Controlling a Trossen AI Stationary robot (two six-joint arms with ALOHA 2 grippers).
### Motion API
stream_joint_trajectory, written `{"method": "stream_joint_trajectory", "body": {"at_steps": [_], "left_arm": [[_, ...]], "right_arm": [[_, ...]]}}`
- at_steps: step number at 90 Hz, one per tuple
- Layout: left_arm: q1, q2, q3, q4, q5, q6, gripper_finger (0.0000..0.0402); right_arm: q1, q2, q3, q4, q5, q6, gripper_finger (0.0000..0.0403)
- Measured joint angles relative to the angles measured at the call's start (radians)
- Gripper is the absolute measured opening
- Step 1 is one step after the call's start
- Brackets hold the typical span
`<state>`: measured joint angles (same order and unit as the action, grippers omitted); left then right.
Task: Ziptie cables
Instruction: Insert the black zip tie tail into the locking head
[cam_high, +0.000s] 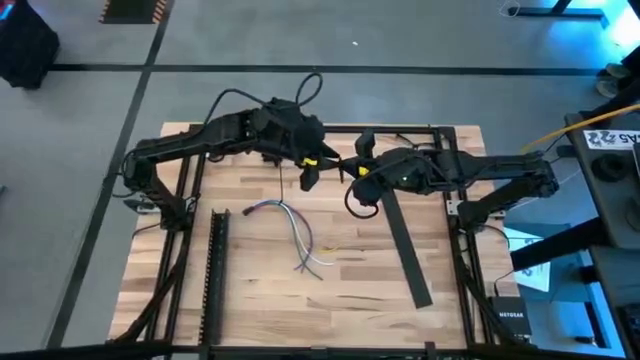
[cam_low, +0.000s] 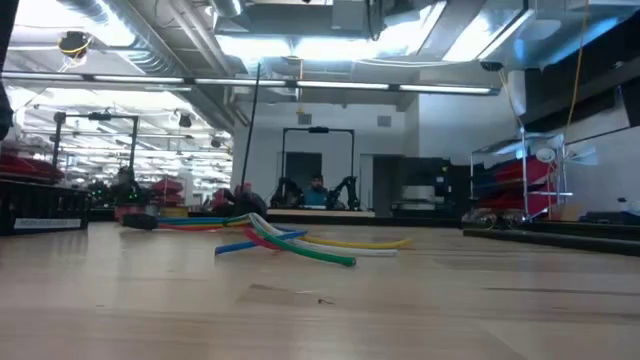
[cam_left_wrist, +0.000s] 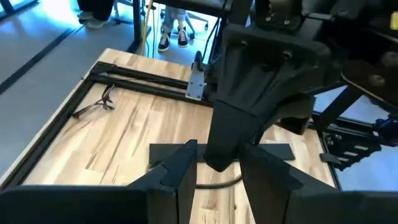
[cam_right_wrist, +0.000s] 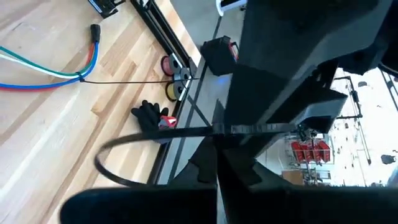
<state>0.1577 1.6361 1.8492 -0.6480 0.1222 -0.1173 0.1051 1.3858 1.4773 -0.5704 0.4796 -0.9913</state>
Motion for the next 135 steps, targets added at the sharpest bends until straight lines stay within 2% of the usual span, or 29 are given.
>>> {"method": "stream_joint_trajectory", "body": {"at_steps": [31, 47, 66, 82, 102, 111, 124, 135], "left_arm": [[-0.002, -0.007, 0.000, -0.003, 0.044, 0.025, 0.0113], [-0.008, -0.008, 0.000, -0.063, 0.063, 0.077, 0.0114], [-0.008, -0.009, 0.000, -0.029, 0.057, 0.096, 0.0114], [-0.014, -0.005, 0.000, -0.003, -0.002, 0.092, 0.0113], [-0.011, -0.006, 0.000, 0.021, -0.003, 0.076, 0.0112], [-0.014, -0.006, 0.000, 0.033, -0.004, 0.082, 0.0090], [-0.014, -0.006, 0.000, 0.033, -0.003, 0.124, 0.0018], [-0.014, -0.006, 0.000, 0.035, -0.019, 0.141, 0.0003]], "right_arm": [[0.000, 0.000, 0.000, 0.001, 0.000, 0.000, 0.0000], [-0.001, 0.000, 0.000, -0.002, 0.005, -0.001, 0.0000], [-0.001, 0.000, 0.000, 0.000, 0.008, -0.001, 0.0000], [-0.001, 0.000, 0.000, 0.000, 0.007, -0.001, 0.0000], [-0.001, 0.000, 0.000, 0.000, 0.006, -0.001, 0.0000], [-0.001, 0.000, 0.000, 0.000, 0.003, -0.001, 0.0000], [-0.001, 0.000, 0.000, 0.000, 0.016, -0.009, 0.0000], [-0.001, 0.000, 0.000, -0.003, 0.022, -0.007, 0.0000]]}}
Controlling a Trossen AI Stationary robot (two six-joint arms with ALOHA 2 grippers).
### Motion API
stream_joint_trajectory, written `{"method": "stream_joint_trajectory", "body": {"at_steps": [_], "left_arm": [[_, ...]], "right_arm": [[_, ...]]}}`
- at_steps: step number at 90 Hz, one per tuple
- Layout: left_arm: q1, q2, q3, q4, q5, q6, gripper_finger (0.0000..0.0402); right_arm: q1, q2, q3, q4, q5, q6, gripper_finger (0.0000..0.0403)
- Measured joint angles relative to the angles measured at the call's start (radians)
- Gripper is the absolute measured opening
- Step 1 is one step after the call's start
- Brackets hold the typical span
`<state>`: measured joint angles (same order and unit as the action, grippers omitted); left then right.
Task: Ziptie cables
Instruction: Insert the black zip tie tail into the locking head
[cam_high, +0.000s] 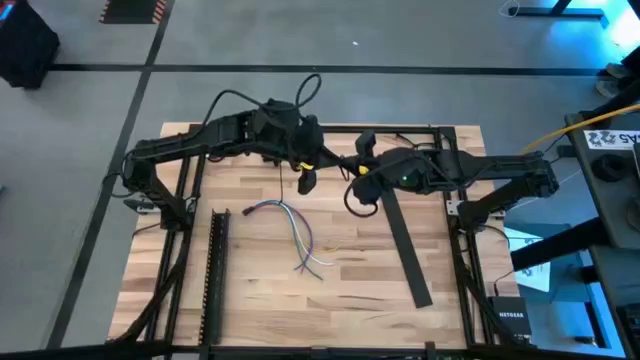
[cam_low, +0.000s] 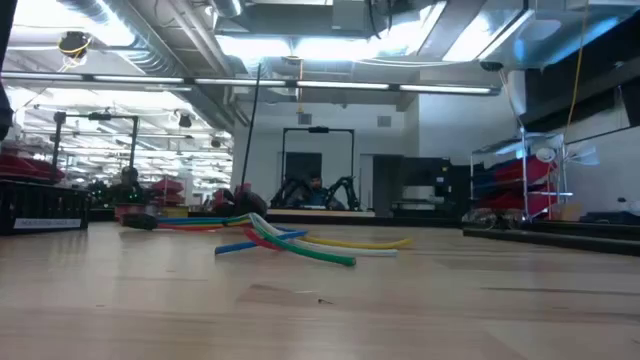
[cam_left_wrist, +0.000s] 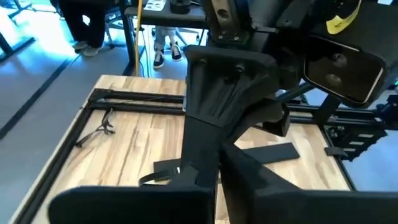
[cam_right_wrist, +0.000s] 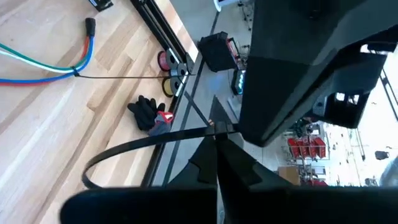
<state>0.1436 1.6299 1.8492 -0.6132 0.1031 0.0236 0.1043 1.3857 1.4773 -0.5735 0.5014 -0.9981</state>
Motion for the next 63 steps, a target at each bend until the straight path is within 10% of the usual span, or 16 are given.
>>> {"method": "stream_joint_trajectory", "body": {"at_steps": [63], "left_arm": [[0.063, -0.102, 0.025, -0.081, -0.024, 0.042, 0.0000]], "right_arm": [[0.000, 0.086, 0.000, -0.027, -0.022, 0.118, 0.0001]]}}
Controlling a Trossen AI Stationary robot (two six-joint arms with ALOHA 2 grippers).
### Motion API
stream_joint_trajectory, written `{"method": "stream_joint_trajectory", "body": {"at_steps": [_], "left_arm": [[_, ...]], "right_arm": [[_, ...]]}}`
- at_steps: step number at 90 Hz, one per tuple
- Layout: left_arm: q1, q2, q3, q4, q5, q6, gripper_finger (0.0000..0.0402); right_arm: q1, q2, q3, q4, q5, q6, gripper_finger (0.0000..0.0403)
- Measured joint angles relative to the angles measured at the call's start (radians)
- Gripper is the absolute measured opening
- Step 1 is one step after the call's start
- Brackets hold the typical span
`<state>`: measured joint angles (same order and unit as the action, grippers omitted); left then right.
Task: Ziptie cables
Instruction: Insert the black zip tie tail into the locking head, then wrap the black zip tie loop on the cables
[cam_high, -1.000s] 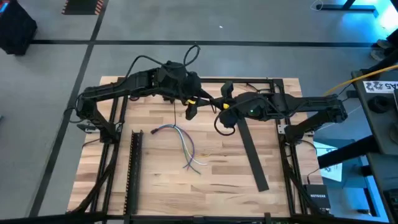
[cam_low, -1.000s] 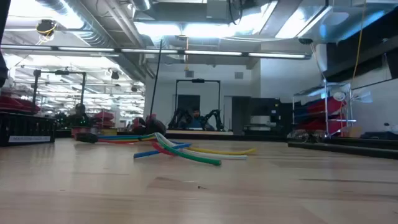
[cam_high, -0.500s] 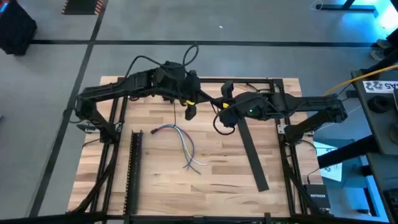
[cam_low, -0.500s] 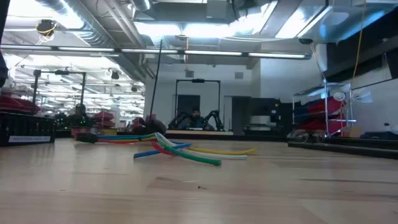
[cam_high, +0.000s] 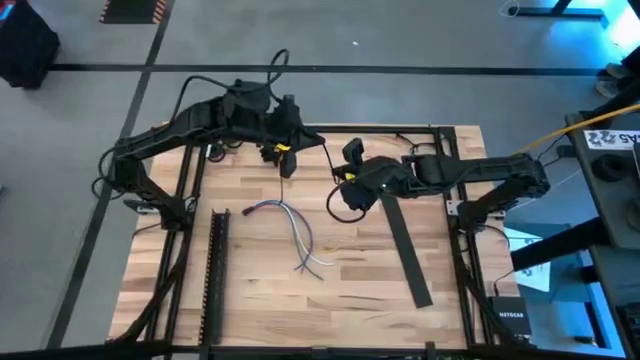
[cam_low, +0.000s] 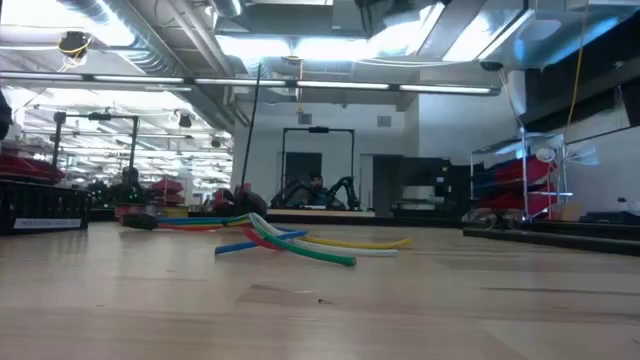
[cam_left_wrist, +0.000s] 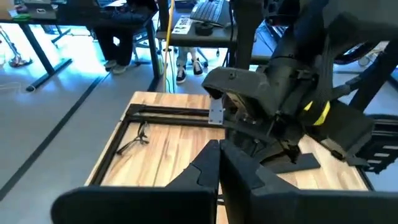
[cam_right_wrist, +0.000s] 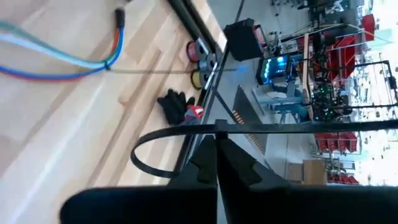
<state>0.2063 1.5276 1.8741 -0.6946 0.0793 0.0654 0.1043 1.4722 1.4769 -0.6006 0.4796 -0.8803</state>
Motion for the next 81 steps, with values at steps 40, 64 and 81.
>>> {"method": "stream_joint_trajectory", "body": {"at_steps": [40, 64, 81], "left_arm": [[-0.018, -0.010, -0.002, -0.290, -0.063, -0.009, 0.0000], [-0.056, -0.011, -0.003, -0.585, -0.147, -0.118, 0.0000], [-0.092, -0.034, -0.003, -0.669, -0.198, -0.215, 0.0000]], "right_arm": [[0.000, -0.105, 0.051, -0.386, -0.169, 0.809, 0.0164], [0.000, -0.164, -0.114, -0.258, -0.219, 0.929, 0.0202], [-0.002, -0.106, -0.357, 0.192, -0.237, 0.917, 0.0202]]}}
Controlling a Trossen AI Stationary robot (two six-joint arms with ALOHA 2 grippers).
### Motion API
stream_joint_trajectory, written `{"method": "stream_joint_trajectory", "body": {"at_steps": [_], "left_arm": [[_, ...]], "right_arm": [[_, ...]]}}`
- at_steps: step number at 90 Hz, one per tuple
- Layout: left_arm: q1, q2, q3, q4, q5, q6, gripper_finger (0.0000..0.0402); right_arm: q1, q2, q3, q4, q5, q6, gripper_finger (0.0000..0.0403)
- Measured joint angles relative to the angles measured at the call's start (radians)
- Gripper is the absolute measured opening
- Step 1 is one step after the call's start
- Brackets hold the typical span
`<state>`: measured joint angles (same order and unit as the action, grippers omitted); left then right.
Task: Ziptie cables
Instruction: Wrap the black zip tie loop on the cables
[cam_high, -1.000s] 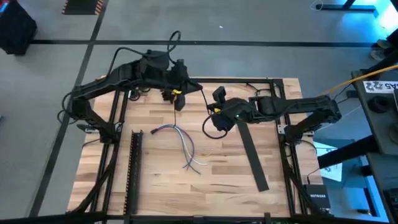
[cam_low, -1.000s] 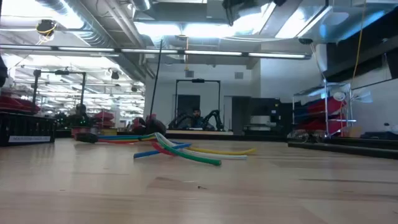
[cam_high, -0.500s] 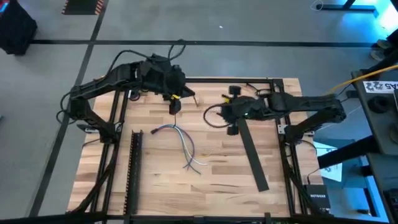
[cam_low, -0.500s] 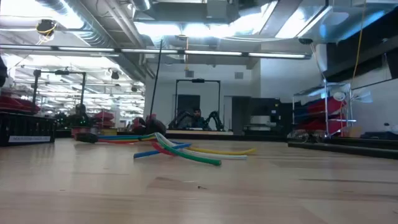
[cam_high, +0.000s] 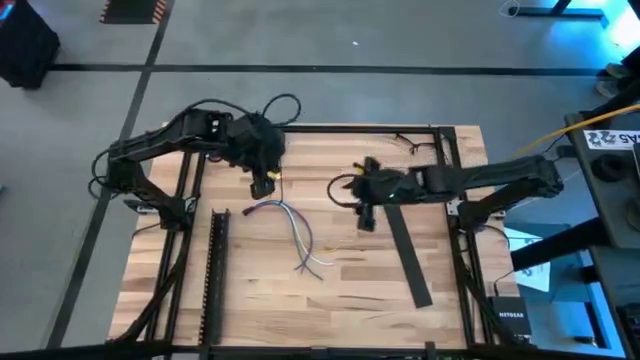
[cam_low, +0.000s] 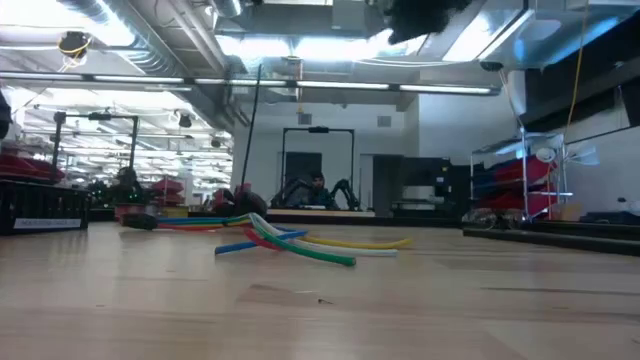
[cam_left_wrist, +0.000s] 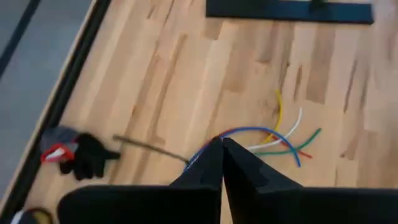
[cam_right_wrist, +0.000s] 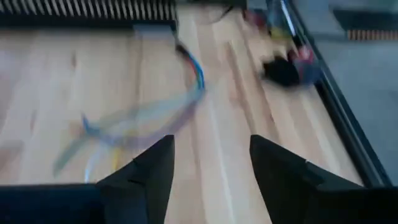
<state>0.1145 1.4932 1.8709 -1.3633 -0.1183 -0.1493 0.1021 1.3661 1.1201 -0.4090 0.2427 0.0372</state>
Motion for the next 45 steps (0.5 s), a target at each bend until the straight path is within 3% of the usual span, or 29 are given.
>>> {"method": "stream_joint_trajectory", "body": {"at_steps": [10, 22, 45], "left_arm": [[-0.017, -0.018, -0.031, -0.048, -0.046, -0.037, 0.0000], [-0.022, -0.080, -0.110, -0.039, -0.051, -0.054, 0.0000], [-0.022, -0.190, -0.274, 0.050, -0.051, -0.084, 0.0000]], "right_arm": [[-0.023, 0.092, -0.074, 0.249, -0.006, 0.041, 0.0202], [-0.064, 0.250, -0.062, 0.384, -0.048, 0.125, 0.0202], [-0.106, 0.615, 0.161, 0.426, -0.106, 0.201, 0.0202]]}}
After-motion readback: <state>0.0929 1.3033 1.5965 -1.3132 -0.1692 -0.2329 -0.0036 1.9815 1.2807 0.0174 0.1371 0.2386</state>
